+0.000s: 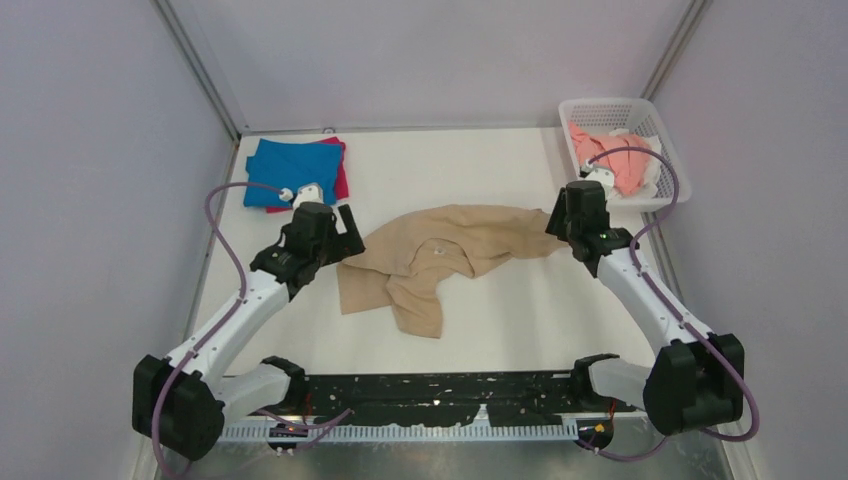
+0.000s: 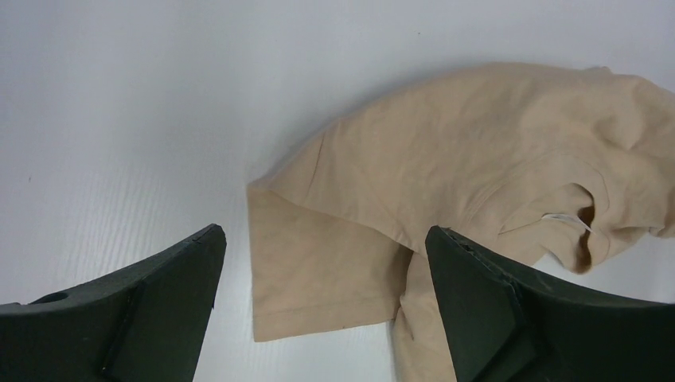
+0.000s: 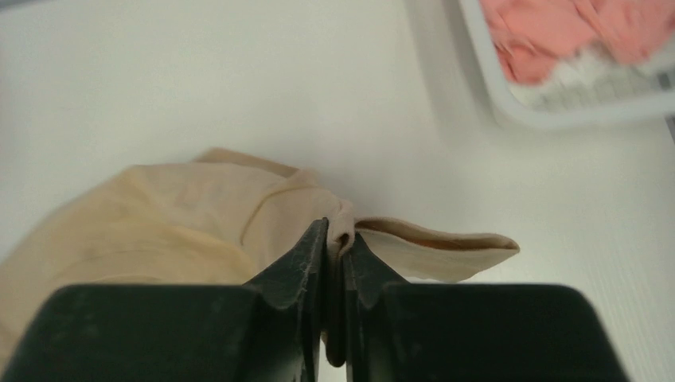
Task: Fold and stack the t-shirts
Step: Move the tshirt to the center of the board, then flatten out the tshirt
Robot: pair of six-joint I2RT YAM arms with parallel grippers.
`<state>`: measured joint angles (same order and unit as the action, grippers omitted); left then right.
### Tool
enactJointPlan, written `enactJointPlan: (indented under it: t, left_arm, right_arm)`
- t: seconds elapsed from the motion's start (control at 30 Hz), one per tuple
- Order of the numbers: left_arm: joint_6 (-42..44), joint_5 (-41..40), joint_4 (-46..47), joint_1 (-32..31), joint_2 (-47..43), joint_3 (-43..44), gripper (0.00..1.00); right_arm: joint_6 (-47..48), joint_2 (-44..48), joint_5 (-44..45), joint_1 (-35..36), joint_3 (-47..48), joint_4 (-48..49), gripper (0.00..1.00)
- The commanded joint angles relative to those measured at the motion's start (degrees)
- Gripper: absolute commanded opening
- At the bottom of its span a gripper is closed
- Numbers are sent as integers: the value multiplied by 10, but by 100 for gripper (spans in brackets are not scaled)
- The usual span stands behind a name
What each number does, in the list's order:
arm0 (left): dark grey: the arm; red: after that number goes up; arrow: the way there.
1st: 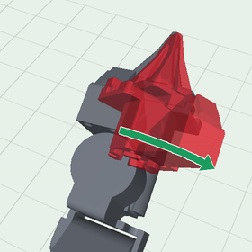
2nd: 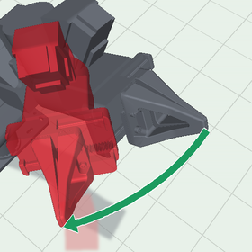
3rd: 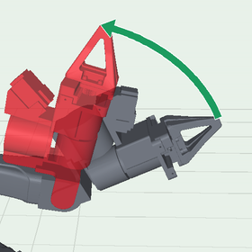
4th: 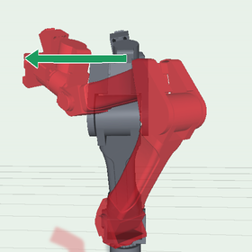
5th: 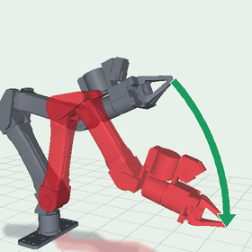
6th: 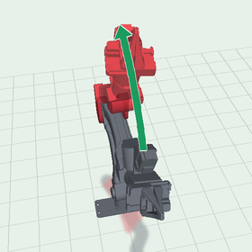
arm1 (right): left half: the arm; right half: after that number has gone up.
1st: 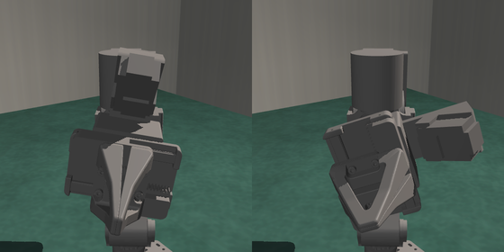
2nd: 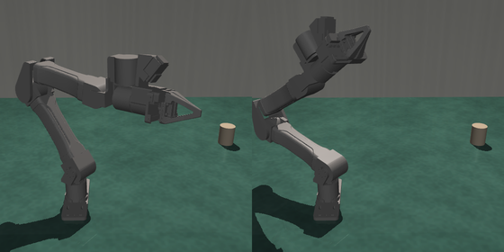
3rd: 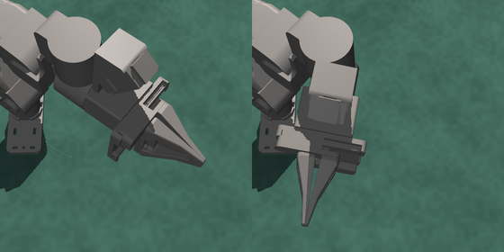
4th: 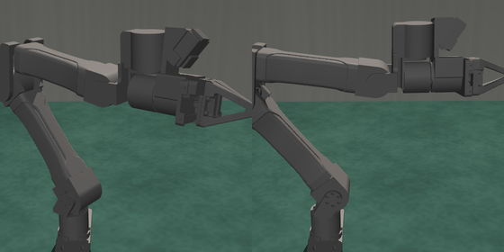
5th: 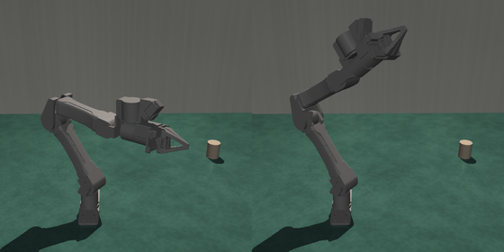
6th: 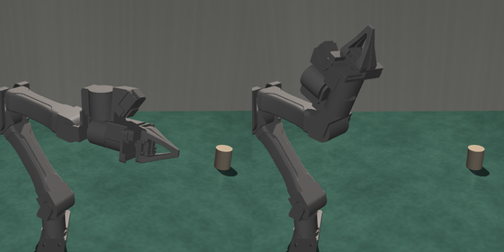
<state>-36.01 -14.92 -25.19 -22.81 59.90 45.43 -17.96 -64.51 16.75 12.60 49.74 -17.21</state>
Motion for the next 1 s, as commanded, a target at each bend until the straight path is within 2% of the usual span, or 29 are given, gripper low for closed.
enactJointPlan:
  t: [0.0, 0.03, 0.07, 0.13, 0.2, 0.4, 0.6, 0.83, 0.97]
  left_arm:
    - [-23, 2, -29, 2, 51, 38, 99]
    - [-32, -2, -41, 3, 64, 40, 100]
    - [-41, -5, -51, 3, 74, 39, 100]
    - [-66, -10, -68, 8, 86, 22, 100]
    - [-83, 0, -67, 17, 81, -8, 100]
    - [-134, 37, -73, 23, 36, -100, 100]
    - [-148, 94, -1, 23, 51, -144, 97]
    - [-161, 140, 63, 21, 129, -146, 69]
    - [-158, 176, 95, 14, 162, -134, 42]
  right_arm:
    - [-39, -20, 69, -23, 14, -28, 66]
    - [-52, -22, 81, -23, 28, -37, 77]
    - [-56, -18, 85, -21, 32, -50, 81]
    - [-56, 5, 97, -12, 28, -57, 99]
    - [-48, 32, 102, 7, 23, -66, 96]
    - [-41, 71, 128, 110, 8, -96, 95]
    - [-25, 30, -38, 177, -15, 6, 95]
    - [-43, -11, -45, 215, -28, 30, 95]
    - [-47, -14, -52, 216, -39, 37, 95]
